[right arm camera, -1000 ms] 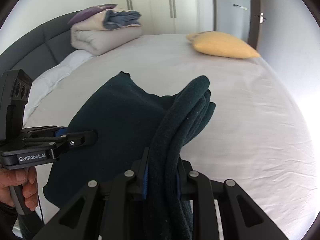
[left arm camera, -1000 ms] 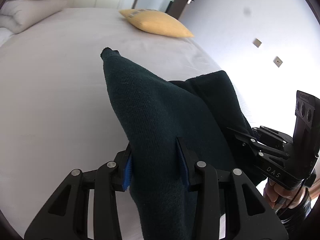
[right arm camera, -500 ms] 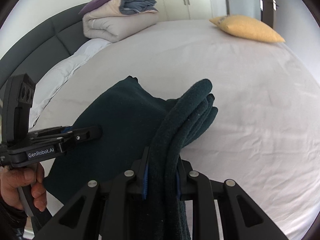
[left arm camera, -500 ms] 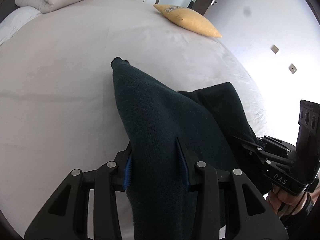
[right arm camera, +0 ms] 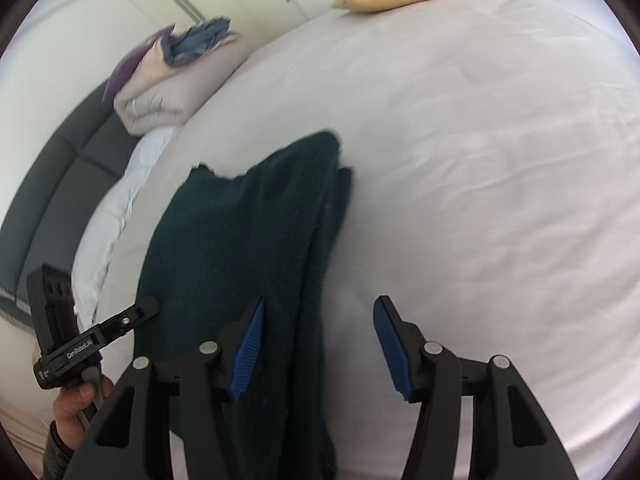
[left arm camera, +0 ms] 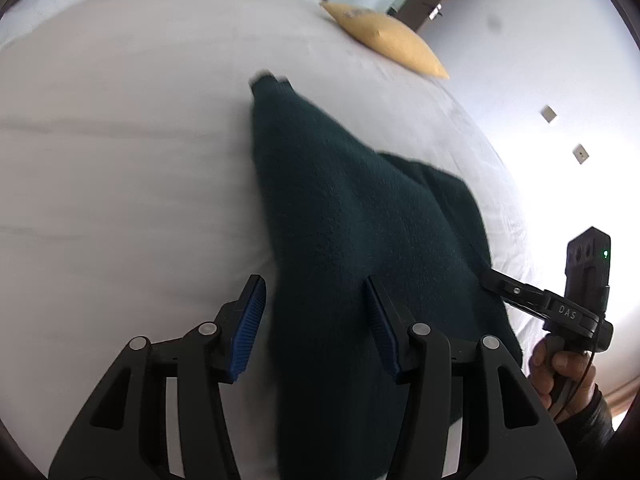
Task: Fold small clothes
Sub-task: 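Lower the folded hem onto the sweater and open the right tool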
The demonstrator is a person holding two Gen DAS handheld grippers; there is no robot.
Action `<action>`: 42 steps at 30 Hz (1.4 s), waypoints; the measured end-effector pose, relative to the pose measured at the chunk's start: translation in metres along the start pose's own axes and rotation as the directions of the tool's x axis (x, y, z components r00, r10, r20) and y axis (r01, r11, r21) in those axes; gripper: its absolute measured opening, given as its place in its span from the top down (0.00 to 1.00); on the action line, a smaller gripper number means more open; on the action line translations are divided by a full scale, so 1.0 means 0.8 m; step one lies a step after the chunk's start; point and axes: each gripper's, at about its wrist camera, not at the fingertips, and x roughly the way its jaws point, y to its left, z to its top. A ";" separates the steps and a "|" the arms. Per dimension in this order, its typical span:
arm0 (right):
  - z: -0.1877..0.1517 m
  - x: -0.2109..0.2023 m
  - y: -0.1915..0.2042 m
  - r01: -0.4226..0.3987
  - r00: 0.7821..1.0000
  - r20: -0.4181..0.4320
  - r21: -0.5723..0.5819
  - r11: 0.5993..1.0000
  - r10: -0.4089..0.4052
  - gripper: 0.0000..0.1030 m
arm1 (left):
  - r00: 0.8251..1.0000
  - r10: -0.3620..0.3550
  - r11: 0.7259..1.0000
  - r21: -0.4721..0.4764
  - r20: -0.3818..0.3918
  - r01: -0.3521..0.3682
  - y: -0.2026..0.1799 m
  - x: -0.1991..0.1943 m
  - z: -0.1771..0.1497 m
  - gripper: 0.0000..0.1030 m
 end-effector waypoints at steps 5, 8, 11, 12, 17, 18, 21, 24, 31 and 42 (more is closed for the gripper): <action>0.007 -0.053 0.003 -0.009 0.994 0.113 0.047 0.999 0.004 0.46 | 0.991 0.072 0.995 0.060 0.113 -0.079 -0.023 -0.042 0.012 0.52; 0.014 -0.068 0.036 -0.137 0.981 0.139 -0.001 0.991 0.136 0.48 | 0.988 0.075 0.989 0.113 0.134 -0.091 -0.046 -0.043 0.012 0.50; 0.006 -0.064 0.069 -0.264 0.957 0.110 -0.062 0.963 0.269 0.48 | 0.993 0.069 0.989 0.121 0.094 -0.080 -0.060 -0.021 0.002 0.49; -0.001 -0.057 0.074 -0.280 0.954 0.087 -0.067 0.958 0.286 0.48 | 0.994 0.071 0.991 0.108 0.084 -0.080 -0.061 -0.014 -0.003 0.49; -0.043 -0.013 0.045 -0.234 0.972 -0.028 0.003 0.972 0.234 0.48 | 0.985 0.138 0.979 0.135 0.104 -0.151 -0.065 -0.002 -0.027 0.46; -0.049 -0.008 0.035 -0.217 0.976 -0.029 0.014 0.976 0.217 0.55 | 0.982 0.154 0.974 0.150 0.106 -0.169 -0.066 -0.001 -0.031 0.46; -0.060 -0.010 0.003 -0.217 0.976 -0.010 0.067 0.974 0.219 0.77 | 0.980 0.167 0.974 0.138 0.107 -0.181 -0.059 -0.003 -0.039 0.46; -0.058 -0.034 -0.014 -0.185 0.982 0.035 0.088 0.979 0.183 0.76 | 0.977 0.167 0.979 0.094 0.134 -0.180 -0.050 -0.023 -0.046 0.46; -0.066 -0.117 0.003 0.038 0.976 0.216 -0.019 0.999 -0.033 0.53 | 0.865 0.255 0.926 0.149 0.432 -0.347 -0.105 -0.125 -0.086 0.08; -0.096 -0.299 0.092 0.252 0.692 0.716 -0.125 0.960 -0.089 0.00 | 0.668 0.368 0.828 0.099 0.647 -0.552 -0.196 -0.246 -0.139 0.00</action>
